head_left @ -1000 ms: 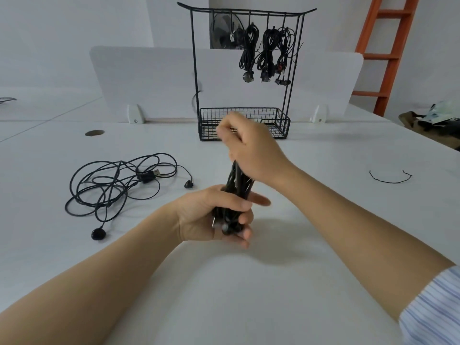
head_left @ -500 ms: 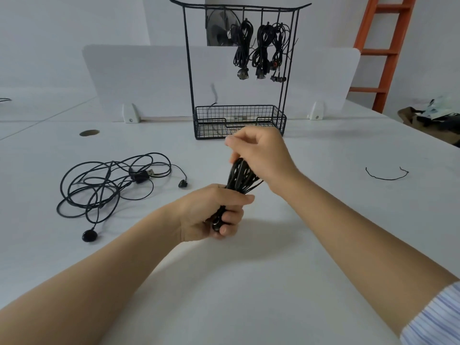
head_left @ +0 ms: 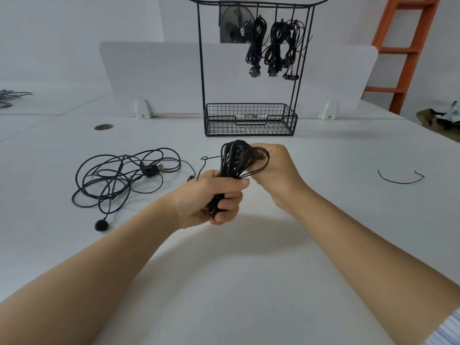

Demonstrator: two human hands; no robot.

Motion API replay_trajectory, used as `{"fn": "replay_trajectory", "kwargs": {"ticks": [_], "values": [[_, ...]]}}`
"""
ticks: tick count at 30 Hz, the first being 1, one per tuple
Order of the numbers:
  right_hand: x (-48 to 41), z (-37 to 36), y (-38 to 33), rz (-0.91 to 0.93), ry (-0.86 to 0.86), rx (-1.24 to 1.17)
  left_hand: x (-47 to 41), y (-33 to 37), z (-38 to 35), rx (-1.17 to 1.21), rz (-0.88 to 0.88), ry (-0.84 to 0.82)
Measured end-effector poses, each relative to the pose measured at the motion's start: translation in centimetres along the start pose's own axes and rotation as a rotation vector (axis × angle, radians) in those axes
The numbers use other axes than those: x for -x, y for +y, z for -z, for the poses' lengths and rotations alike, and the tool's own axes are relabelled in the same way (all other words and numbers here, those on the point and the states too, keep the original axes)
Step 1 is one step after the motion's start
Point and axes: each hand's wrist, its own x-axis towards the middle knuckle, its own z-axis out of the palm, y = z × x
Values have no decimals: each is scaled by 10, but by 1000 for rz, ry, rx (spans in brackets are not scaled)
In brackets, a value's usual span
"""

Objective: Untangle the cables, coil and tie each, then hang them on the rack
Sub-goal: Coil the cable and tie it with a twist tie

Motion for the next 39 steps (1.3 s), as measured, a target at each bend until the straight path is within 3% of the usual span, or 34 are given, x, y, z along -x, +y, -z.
{"fn": "replay_trajectory", "kwargs": {"ticks": [3, 7, 13, 21, 26, 29, 31, 34, 39], "values": [[5, 2, -3, -88, -65, -31, -3, -1, 4, -71, -86, 172], [4, 1, -1, -71, -71, -19, -6, 0, 8, -131, -199, 365], [7, 0, -5, -86, -88, 74, -6, 1, 11, -215, -206, 424], [10, -7, -6, 10, -78, 415, -8, 1, 17, -164, -114, 553], [14, -14, -9, 66, -124, 623, -13, -2, 19, -122, -21, 528], [15, -13, -10, 47, -75, 666, -13, -4, 20, -150, -24, 522], [17, -16, -13, 128, 21, 773, -13, -5, 19, -169, -34, 551], [23, -22, -23, 154, 76, 710, -16, -8, 15, -334, -83, 622], [23, -26, -25, -94, -141, 506, -20, -12, 8, -631, -109, 641]]}}
